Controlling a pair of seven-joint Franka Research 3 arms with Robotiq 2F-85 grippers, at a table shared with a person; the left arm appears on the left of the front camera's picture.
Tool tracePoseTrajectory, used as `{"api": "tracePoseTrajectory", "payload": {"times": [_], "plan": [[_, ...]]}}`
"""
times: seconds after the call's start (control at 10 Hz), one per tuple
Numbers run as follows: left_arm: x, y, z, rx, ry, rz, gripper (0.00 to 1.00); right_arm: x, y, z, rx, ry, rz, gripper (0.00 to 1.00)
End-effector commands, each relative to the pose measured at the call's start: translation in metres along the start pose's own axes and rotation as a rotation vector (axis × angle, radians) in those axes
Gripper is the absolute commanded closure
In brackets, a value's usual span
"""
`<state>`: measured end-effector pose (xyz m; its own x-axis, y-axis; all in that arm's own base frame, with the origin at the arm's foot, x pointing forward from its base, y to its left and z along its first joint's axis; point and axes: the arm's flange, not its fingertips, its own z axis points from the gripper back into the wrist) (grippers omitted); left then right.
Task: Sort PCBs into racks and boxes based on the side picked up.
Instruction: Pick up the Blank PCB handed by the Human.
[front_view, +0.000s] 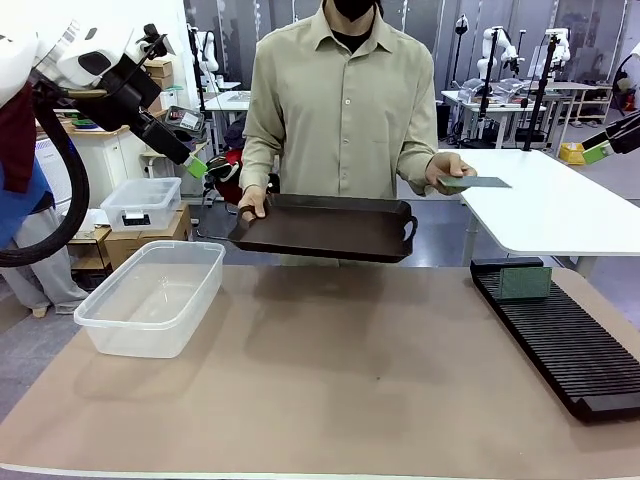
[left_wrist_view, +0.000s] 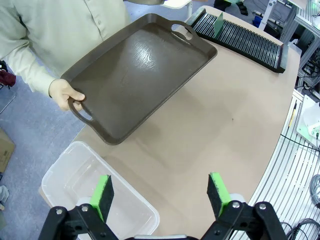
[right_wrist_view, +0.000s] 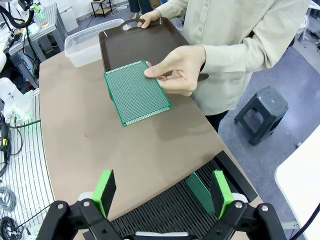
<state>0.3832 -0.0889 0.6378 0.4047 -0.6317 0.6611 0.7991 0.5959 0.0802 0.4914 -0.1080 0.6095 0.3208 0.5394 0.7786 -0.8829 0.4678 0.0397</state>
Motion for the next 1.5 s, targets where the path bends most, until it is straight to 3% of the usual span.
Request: {"api": "tracePoseTrajectory", "payload": {"times": [0.0,0.5,0.8,0.9,1.0,1.1,1.4], "plan": [[-0.002,0.001,-0.001,-0.010,0.001,0.003,0.00,0.008,-0.011,-0.003,0.089,0.007,-0.084,0.00],[-0.002,0.001,-0.001,-0.010,0.001,0.003,0.00,0.010,-0.050,-0.035,0.301,0.078,-0.581,0.00],[-0.002,0.001,-0.001,-0.010,0.001,0.003,0.00,-0.006,-0.063,-0.070,0.434,0.073,-0.751,0.00],[-0.002,0.001,-0.001,-0.010,0.001,0.003,0.00,-0.011,-0.064,-0.079,0.460,0.053,-0.776,0.00],[-0.002,0.001,-0.001,-0.010,0.001,0.003,0.00,-0.012,-0.060,-0.079,0.245,0.132,-0.527,0.00],[-0.002,0.001,-0.001,-0.010,0.001,0.003,0.00,-0.015,-0.062,-0.078,0.433,0.097,-0.728,0.00],[-0.002,0.001,-0.001,-0.010,0.001,0.003,0.00,-0.018,-0.066,-0.081,0.397,0.107,-0.683,0.00]]}}
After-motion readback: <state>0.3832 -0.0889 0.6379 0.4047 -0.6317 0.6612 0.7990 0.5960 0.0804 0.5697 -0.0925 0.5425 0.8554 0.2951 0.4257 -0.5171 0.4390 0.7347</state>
